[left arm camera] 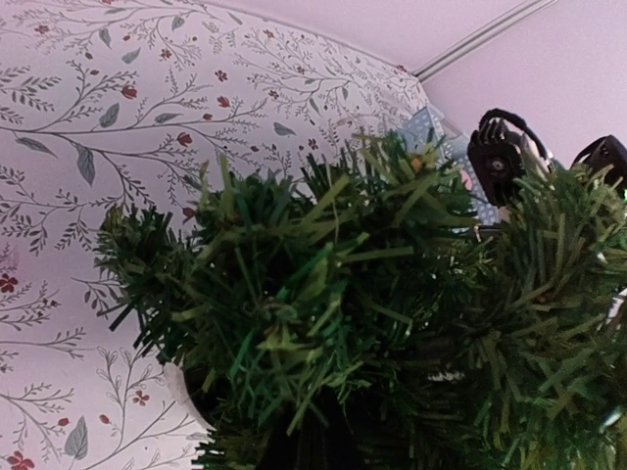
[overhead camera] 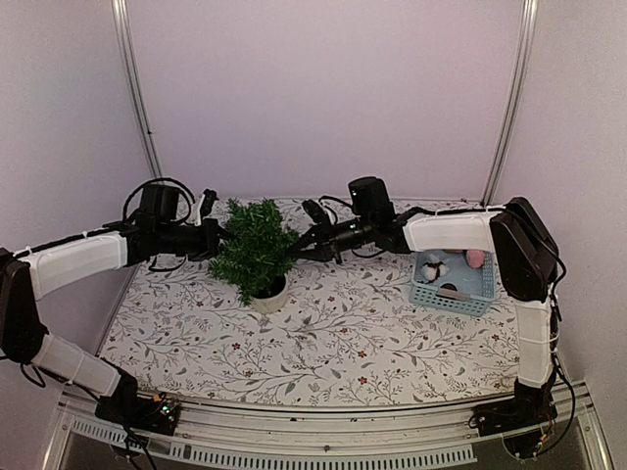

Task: Decorate the small christmas tree

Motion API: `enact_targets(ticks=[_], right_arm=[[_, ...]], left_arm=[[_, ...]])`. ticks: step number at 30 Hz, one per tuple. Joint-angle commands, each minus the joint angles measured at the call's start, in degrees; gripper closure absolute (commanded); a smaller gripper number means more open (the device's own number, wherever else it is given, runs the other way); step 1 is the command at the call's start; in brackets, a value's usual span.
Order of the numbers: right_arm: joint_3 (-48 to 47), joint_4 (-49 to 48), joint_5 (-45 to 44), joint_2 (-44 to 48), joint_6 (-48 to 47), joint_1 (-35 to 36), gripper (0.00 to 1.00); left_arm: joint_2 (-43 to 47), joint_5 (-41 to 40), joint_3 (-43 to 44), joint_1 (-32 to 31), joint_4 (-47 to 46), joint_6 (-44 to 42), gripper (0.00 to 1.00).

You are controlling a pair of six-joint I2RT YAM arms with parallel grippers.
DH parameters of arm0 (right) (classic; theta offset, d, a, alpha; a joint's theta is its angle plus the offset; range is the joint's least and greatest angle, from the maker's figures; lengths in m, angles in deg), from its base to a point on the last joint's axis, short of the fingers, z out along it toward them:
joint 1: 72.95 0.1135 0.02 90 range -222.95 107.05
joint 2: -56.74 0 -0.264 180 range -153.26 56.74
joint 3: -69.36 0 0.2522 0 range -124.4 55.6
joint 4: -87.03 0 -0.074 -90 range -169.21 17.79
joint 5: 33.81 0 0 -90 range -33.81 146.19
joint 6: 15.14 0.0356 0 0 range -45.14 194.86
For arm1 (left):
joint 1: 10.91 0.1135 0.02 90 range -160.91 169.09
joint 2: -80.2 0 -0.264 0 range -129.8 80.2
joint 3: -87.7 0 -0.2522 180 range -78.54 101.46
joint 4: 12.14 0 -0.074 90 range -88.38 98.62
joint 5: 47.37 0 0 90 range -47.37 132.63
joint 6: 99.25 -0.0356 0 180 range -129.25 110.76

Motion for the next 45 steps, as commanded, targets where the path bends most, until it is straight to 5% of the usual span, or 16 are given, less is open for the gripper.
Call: enact_targets(ticks=[1,8,14,35,45], right_arm=[[-1.33,2.30,-1.83,-1.70,-2.78,0.33,1.00],[-1.85,2.53,-2.02,-1.62,-3.97,0.32,1.00],[-1.37,2.86,-3.02,1.38,-5.44,0.02,0.84],[7.52,1.08,-4.70,11.79,-8.08,-5.85,0.40],[17.53,-0.10,-7.88,17.86,-17.06,-13.38,0.38]], left_arm=[[-1.39,-1.48,0.50,-1.23,0.32,-1.83,1.00],[-1.70,-1.60,1.58,-1.39,0.53,-3.11,1.00],[1.23,-3.20,3.75,-1.12,3.39,-4.68,0.99],[7.18,-2.58,6.08,4.67,8.90,-7.62,0.48],[10.27,-2.38,7.25,9.56,9.46,-8.82,0.38]])
